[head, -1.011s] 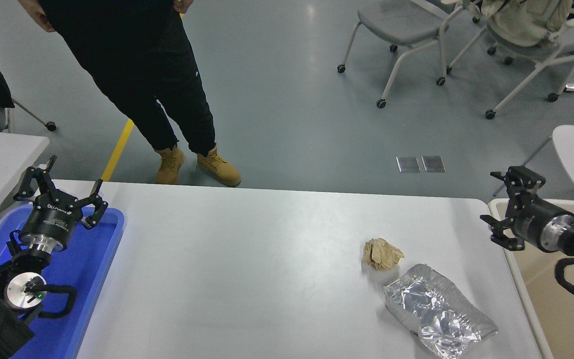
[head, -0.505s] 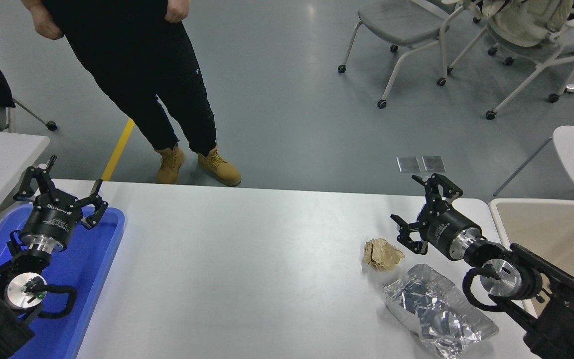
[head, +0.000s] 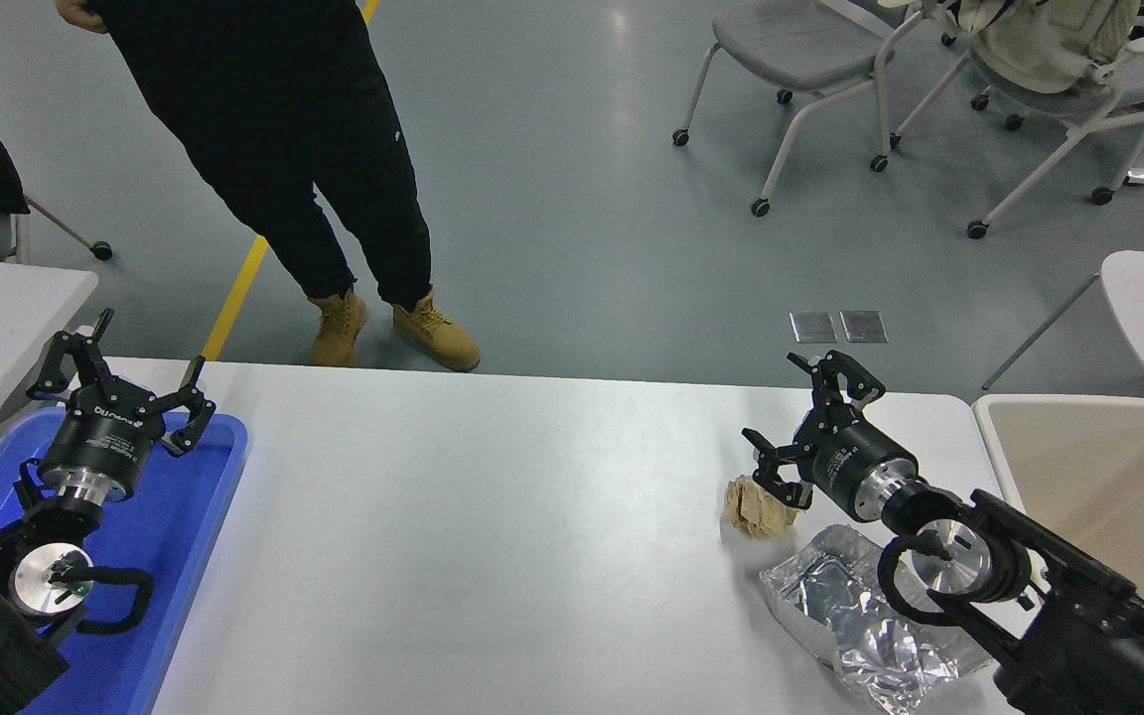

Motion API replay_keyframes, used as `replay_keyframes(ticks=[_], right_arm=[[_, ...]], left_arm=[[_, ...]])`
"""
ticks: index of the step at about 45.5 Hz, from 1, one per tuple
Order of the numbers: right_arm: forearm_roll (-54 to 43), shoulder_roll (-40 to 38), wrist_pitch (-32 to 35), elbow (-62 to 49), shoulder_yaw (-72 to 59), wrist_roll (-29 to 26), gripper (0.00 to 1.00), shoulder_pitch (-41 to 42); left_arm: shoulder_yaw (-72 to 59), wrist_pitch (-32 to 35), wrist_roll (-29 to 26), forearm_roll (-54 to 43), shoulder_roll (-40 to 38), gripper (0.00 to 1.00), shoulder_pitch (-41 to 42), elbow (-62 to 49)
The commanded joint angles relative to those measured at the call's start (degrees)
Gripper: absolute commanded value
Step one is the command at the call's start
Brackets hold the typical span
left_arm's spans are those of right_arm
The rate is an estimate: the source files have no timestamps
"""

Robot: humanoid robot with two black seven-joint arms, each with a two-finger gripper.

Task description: Clean the table surface

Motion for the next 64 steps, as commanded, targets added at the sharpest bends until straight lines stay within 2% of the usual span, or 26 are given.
replay_keyframes(ticks=[1,13,24,34,48,64], right_arm=[[-0.2,-0.1,-0.5,0.0,0.7,0.1,1.00,0.6],[-1.0,-0.4,-0.1,-0.1,0.4,0.1,1.00,1.4],[-10.2,-1.5,-0.8,0.1,-3.4,0.1,1.00,3.8],[-11.6,-7.6,-1.2,0.5,-13.9,0.2,1.00,8.6],[-19.0,-18.0,-0.8,2.7,-24.5,0.2,1.00,13.9],[-29.8,-33.5,-0.3,13.2,-34.9,0.1,1.00,17.2]], left_arm=[[0.0,-0.1,0.0,0.0,0.0,1.00,0.0,0.0],[0.0,-0.1,0.0,0.0,0.0,1.00,0.0,0.0],[0.0,-0.1,0.0,0.0,0.1,1.00,0.0,0.1],[-0.1,-0.1,0.0,0.0,0.0,1.00,0.0,0.0],[0.0,-0.1,0.0,0.0,0.0,1.00,0.0,0.0],[-0.1,-0.1,0.0,0.0,0.0,1.00,0.0,0.0]])
